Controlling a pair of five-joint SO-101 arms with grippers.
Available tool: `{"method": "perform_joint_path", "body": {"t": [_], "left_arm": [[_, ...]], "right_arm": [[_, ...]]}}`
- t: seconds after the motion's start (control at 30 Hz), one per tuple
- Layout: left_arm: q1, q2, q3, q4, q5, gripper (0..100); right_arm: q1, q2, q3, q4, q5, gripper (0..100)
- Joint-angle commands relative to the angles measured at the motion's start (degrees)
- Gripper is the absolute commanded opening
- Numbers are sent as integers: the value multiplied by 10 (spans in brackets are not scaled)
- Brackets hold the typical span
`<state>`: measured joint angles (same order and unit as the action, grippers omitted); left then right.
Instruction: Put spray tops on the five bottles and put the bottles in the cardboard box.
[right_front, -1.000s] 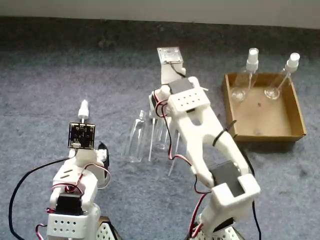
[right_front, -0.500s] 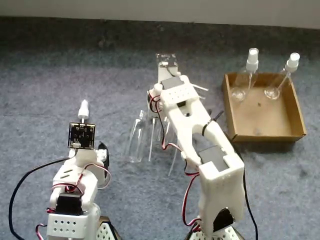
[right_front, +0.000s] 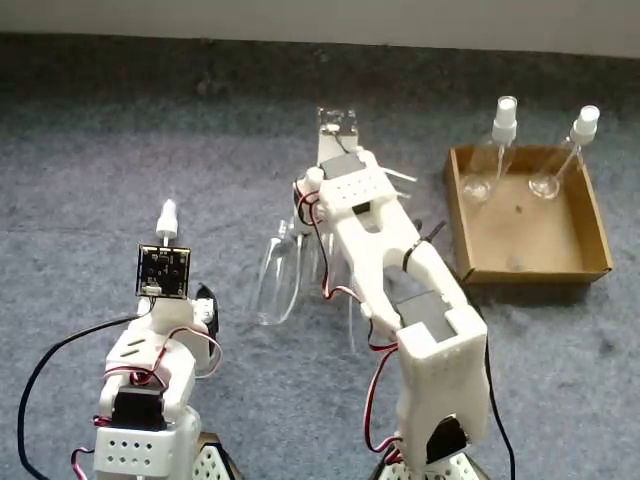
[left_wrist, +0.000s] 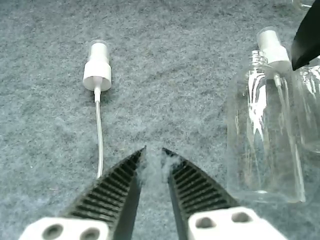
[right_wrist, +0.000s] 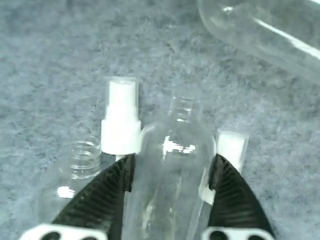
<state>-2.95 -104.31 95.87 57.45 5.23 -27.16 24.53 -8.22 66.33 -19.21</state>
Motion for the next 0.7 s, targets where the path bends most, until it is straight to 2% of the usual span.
{"method": "perform_joint_path", "body": {"t": [0.0,0.4,0.67], "left_arm": [[7,-6,12,-11,-4,7],[7,-6,12,-11,-4,7],[7,-6,12,-11,-4,7]], "right_arm": [[-2,-13,-29,8,-3,12],[60,-61,-103,145,-1,10],[70,-145,-164,253,130,10]]}}
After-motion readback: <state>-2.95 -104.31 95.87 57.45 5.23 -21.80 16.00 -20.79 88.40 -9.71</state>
